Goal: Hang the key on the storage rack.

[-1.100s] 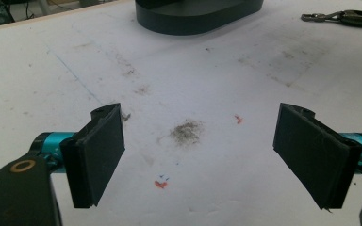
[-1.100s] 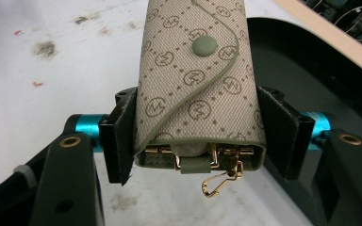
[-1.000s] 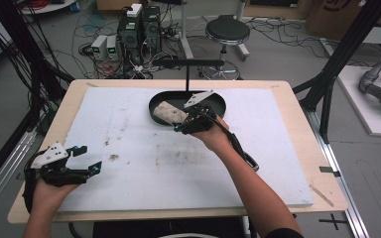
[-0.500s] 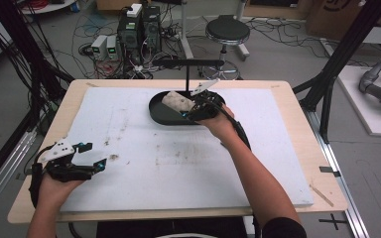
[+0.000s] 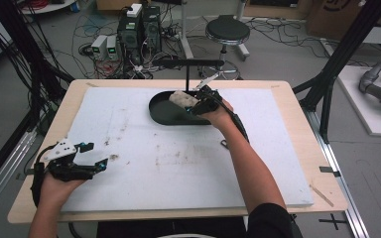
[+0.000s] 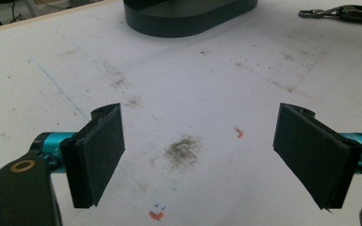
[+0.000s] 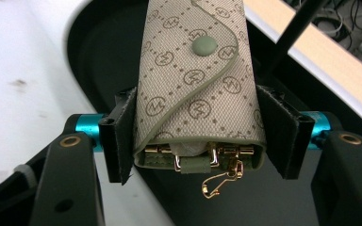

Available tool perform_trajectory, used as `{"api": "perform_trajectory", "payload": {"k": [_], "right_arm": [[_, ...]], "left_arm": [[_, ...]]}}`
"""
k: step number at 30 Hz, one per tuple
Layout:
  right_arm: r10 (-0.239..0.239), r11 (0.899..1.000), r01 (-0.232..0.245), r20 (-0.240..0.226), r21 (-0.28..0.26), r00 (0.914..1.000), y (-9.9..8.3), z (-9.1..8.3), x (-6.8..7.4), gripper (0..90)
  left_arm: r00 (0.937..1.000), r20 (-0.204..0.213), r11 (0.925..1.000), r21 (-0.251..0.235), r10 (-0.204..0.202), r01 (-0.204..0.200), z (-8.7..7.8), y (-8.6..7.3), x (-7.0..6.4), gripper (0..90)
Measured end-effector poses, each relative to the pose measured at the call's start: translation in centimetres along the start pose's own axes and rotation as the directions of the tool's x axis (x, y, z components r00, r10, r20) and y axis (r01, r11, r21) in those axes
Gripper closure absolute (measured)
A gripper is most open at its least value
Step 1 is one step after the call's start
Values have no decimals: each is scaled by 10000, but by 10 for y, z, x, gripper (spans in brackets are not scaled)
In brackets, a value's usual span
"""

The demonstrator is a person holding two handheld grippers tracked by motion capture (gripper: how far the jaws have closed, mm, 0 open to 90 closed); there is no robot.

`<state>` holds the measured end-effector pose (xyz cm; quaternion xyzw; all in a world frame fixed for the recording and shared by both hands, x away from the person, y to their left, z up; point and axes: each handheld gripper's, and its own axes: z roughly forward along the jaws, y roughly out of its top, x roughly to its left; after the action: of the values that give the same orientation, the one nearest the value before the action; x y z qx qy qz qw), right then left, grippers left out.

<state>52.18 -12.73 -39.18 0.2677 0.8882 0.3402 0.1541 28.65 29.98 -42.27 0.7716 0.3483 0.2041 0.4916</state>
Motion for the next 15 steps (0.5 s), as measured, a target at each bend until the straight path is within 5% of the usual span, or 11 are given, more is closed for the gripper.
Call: {"api": "perform_trajectory", "payload": {"k": [10, 15], "right_arm": [[463, 9930, -480, 180, 1082, 9988, -12, 28, -10, 342], [734, 9928, -759, 300, 932, 9969, -12, 22, -12, 277]], "left_arm": [[10000, 4, 9999, 113, -15, 15, 2, -2, 0, 170], [10000, 6, 9999, 150, 6, -6, 3, -2, 0, 170]]}}
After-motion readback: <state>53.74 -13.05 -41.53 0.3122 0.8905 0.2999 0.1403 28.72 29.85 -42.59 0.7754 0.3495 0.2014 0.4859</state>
